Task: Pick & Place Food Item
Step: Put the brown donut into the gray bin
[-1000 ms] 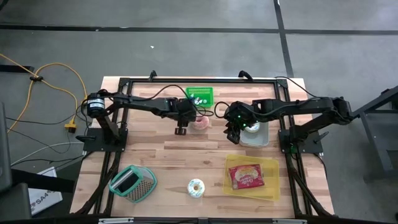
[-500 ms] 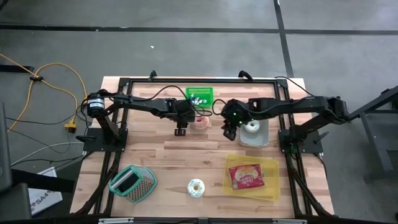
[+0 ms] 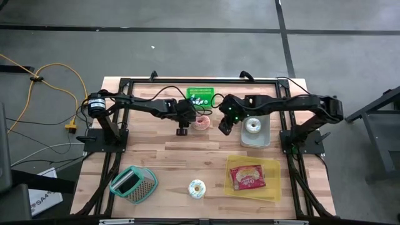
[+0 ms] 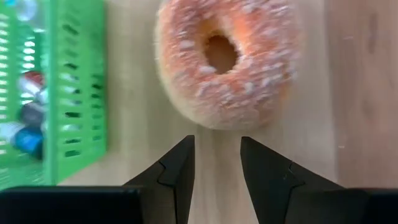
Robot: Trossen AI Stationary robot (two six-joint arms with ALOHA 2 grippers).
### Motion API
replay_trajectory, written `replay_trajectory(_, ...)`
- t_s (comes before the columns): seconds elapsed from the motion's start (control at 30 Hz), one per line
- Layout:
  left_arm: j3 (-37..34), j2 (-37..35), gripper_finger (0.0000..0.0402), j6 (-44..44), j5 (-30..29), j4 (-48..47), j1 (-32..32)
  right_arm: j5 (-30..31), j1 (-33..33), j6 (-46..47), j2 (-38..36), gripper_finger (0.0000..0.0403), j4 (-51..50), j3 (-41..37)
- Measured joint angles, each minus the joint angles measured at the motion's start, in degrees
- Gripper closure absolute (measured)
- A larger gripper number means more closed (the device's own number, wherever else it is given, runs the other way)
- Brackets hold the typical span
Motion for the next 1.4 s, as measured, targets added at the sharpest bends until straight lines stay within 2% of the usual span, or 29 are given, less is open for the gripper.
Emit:
replay_trajectory(0.17,0.0,0.0,0.0279,1.1,5.3,1.3,0.2,-2.1,0.1,0.6,0.0,0.0251,-0.1,0.0)
replay_trajectory(0.43,0.0,1.8,0.0279,1.5,5.5,3.8,0.3,-2.1,1.3,1.7,0.0,0.0251,0.0,0.0)
replay_trajectory(0.63,0.3,5.8,0.0279,1.7,6.7,10.3,0.3,-1.9,2.9,2.1,0.0,0.0251,0.8,0.0)
replay_trajectory(0.87,0.1,6.6,0.0279,1.8,6.8,16.0,0.0,-1.9,3.6,3.0,0.0,0.0251,0.4,0.0)
replay_trajectory(1.13,0.0,6.2,0.0279,2.6,5.8,16.1,-0.9,-1.8,3.5,0.2,0.0,0.0251,0.3,0.0)
replay_trajectory(1.4,0.0,1.6,0.0279,1.8,4.9,11.1,-1.0,-1.6,3.5,-3.8,0.0,0.0251,-0.2,0.0)
